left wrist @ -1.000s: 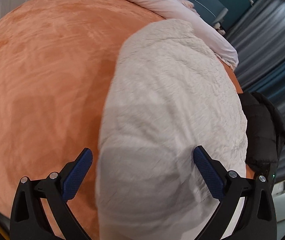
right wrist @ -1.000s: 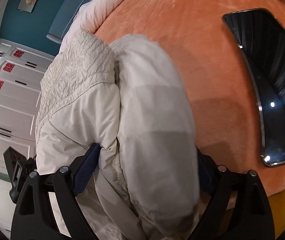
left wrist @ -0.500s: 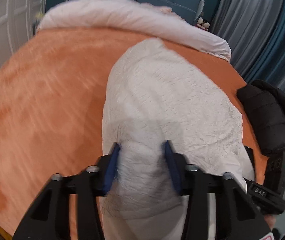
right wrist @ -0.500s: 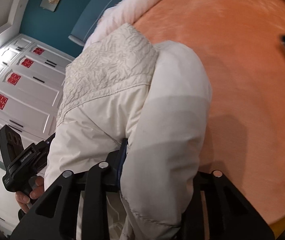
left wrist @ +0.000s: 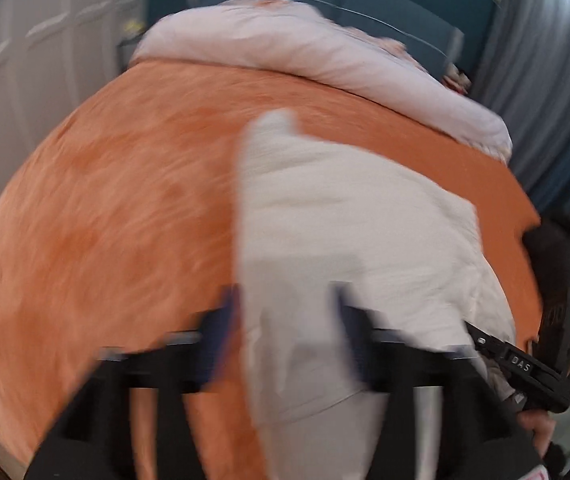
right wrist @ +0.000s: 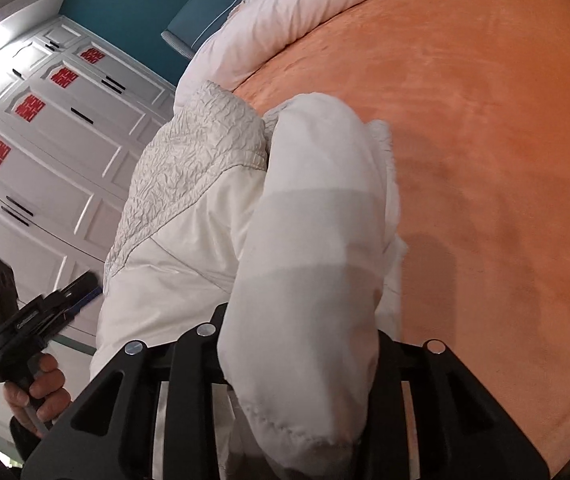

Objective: Fold large clothes
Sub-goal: 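Lift and roll the jacket end over the body with the right gripper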

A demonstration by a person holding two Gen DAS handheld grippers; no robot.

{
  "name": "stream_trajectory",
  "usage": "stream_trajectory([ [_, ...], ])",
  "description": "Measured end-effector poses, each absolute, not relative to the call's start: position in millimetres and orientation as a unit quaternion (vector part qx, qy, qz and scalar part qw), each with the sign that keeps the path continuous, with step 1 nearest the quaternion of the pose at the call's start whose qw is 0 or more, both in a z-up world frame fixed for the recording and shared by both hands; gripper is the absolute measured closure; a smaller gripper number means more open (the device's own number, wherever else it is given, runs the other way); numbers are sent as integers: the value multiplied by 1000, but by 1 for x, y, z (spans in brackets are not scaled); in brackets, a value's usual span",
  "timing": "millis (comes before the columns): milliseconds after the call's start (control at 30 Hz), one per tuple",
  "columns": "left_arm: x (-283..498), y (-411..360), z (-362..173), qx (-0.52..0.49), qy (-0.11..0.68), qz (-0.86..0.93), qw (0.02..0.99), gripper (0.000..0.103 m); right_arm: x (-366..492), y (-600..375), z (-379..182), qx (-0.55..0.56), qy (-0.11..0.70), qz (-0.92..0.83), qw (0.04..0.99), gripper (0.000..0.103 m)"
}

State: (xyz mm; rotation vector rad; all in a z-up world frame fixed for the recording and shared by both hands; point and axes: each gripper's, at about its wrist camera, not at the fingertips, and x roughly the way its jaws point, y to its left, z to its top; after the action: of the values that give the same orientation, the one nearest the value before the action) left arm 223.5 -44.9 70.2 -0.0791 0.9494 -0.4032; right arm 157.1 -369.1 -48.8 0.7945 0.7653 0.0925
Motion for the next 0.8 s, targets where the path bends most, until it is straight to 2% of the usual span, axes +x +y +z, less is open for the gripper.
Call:
stream_trajectory([
  [67,214,-22,58,-78,472,-205,854,33,139,-380,-54,393,362,38,844,76],
  [167,197,-10,21,-141,527,-229,806,31,128,-380,-61,413,362,32,835,75],
  [400,212,-16,-17,-294,538,-298,731,27,116,-381,-86,484,339,33,806,73],
  [433,219,-18,-20,-300,542,-307,723,23,116,-382,-90,494,335,35,801,72],
  [633,258,-40,-5,-253,524,-337,740,25,134,-372,-108,536,310,39,784,71],
  [800,312,-39,25,-191,486,-302,798,29,200,-345,-104,526,315,58,787,71],
])
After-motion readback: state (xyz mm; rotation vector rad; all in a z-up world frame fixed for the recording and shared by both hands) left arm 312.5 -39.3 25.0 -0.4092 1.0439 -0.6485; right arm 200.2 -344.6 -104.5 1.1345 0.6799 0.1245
